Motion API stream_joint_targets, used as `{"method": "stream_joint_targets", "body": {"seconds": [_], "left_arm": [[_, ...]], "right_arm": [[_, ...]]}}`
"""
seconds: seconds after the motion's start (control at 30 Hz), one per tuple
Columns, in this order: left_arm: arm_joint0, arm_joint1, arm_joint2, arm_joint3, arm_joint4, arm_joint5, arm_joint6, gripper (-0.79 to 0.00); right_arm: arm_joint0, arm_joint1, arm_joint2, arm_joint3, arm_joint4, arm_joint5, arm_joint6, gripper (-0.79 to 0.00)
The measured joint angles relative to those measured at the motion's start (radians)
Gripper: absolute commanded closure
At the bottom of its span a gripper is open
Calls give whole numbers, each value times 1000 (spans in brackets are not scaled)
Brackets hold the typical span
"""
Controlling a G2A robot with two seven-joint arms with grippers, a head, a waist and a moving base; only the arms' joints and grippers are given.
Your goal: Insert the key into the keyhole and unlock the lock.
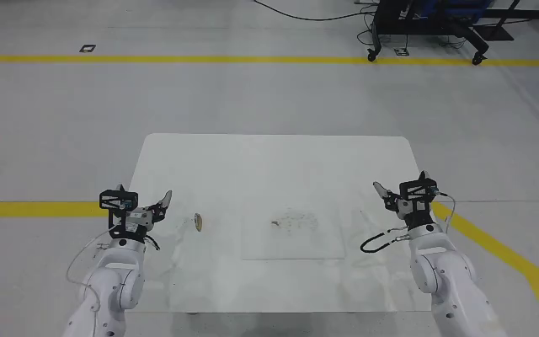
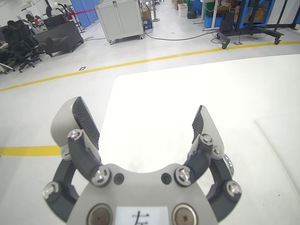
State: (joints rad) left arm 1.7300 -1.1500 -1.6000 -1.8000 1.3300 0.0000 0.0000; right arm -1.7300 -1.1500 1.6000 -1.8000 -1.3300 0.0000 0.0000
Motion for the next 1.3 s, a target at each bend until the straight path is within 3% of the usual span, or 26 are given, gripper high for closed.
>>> {"method": "stream_joint_targets", "body": {"seconds": [0.27, 0.43, 0.63, 1.17, 1.3], "left_arm": [[0, 0, 0, 0, 0, 0, 0, -785], [0, 0, 0, 0, 0, 0, 0, -785], [0, 0, 0, 0, 0, 0, 0, -785], [0, 0, 0, 0, 0, 0, 0, -785], [0, 0, 0, 0, 0, 0, 0, -785]], "right_arm": [[2, 0, -4, -3, -4, -4, 2, -785], [87, -6, -150, -2, -116, -109, 70, -785], [165, -24, -325, 3, -191, -132, 133, -785], [167, -25, -330, 9, -183, -138, 128, -785], [244, -27, -366, 98, -84, -327, 115, -785]]}}
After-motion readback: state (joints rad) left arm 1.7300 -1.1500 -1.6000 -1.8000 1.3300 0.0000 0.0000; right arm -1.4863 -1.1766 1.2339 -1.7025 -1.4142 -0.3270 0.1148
